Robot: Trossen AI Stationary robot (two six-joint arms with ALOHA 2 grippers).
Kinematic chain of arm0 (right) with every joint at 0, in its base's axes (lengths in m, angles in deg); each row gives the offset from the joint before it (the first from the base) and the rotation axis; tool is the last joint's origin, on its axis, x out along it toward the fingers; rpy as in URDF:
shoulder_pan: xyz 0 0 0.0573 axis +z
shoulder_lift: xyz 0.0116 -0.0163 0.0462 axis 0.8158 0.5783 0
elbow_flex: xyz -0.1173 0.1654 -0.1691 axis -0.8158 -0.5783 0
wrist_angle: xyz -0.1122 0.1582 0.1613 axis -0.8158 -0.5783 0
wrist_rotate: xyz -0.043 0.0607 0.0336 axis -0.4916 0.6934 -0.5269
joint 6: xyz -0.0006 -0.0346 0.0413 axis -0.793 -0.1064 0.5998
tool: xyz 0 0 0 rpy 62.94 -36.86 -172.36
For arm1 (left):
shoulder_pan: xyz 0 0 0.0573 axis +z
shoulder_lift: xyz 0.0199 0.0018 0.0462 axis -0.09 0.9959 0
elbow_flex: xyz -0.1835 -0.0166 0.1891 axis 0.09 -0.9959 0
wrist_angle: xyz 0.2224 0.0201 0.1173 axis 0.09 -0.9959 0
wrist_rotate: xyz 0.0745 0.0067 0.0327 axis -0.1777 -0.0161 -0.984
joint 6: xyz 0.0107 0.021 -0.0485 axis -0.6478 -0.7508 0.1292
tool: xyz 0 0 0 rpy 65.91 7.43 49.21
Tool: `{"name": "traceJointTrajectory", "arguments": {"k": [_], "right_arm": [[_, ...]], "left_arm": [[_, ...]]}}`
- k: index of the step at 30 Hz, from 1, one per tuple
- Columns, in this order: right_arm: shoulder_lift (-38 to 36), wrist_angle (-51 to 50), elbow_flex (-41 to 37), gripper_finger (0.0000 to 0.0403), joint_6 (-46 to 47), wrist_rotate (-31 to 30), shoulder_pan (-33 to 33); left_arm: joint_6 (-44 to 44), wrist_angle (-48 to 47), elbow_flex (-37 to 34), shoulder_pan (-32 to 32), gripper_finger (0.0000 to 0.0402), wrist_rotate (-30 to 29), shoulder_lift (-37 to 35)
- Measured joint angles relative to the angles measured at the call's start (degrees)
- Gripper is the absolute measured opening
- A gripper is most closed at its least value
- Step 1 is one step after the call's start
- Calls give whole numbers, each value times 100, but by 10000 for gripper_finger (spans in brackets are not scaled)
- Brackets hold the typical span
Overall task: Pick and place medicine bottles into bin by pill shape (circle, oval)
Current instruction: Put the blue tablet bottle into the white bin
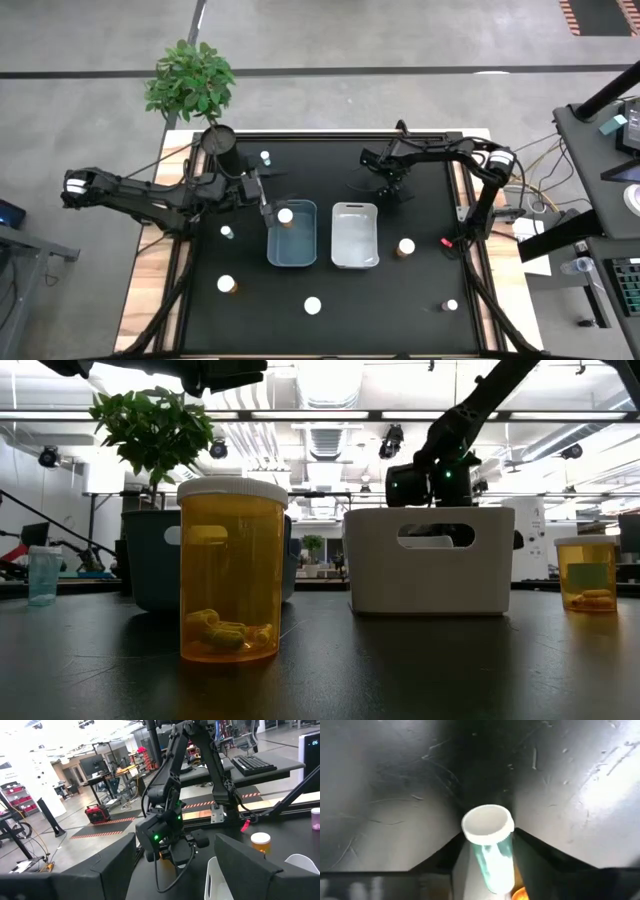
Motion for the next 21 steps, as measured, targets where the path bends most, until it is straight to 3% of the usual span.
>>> {"name": "traceJointTrajectory", "arguments": {"k": [8,12,21], "right_arm": [[-139,115,-8,49,57,39,-2],[-564,68,-9,43,477,153,24],[-2271,219,-19,40,2176,1362,424]], "left_arm": [[0,4,0,0,251,0,0],[-2,7,0,-2,251,0,1],[-1,15,0,-2,251,0,1]]}}
